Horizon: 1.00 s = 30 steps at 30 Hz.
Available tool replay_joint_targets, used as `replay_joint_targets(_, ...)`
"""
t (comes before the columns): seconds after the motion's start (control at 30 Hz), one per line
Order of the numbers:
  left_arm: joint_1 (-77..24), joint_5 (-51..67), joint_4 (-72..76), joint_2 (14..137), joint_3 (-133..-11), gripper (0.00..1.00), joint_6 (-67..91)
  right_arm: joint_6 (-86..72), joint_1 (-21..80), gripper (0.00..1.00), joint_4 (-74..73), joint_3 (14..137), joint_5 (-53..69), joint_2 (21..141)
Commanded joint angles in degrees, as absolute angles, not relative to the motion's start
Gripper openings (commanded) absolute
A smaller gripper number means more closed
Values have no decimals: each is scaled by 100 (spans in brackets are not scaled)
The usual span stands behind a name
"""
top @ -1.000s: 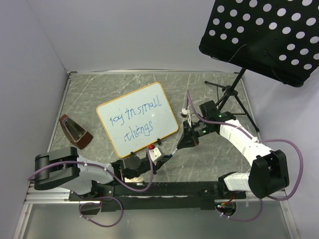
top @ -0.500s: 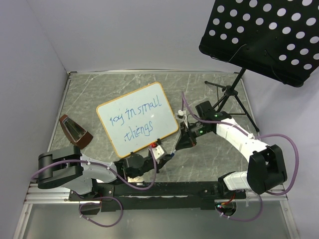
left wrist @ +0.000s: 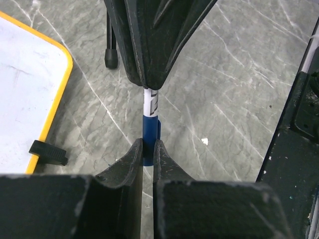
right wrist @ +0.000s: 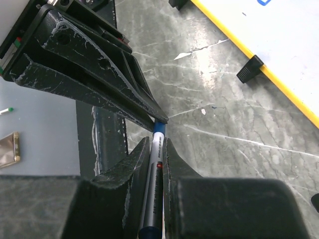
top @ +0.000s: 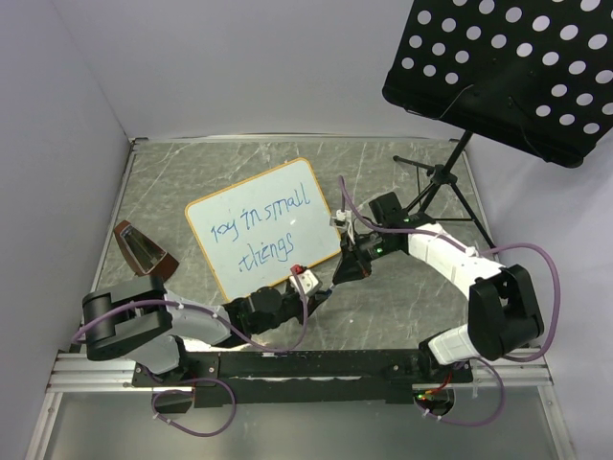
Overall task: Write a sentence on the whiteboard
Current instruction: Insert the whiteboard marker without the cap into the pen cap, then put down the whiteboard marker at the center of the board.
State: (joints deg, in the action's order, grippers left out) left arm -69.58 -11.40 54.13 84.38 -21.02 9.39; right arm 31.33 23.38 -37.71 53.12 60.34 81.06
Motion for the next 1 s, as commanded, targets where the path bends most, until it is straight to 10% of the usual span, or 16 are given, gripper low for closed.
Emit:
replay_joint_targets(0.0,-6803,-801,7243,8148,-3041,1,1011,2971,2707,0,-4201,5282,6601,8350)
replay_joint_targets(0.13,-6803,-291,6681,7946,-2699,1,1387,2909,2681,8,-4104,5264,6425,8121)
replay_joint_targets(0.43,-6969,334,4994,7357,-1723,1,2812,3058,2567,83,-4236,5431,6197,7823)
replay_joint_targets(0.97,-6864,54,1664,8278,-3110,1,3559,3146,1793,89,-4069,5326,5616,6443)
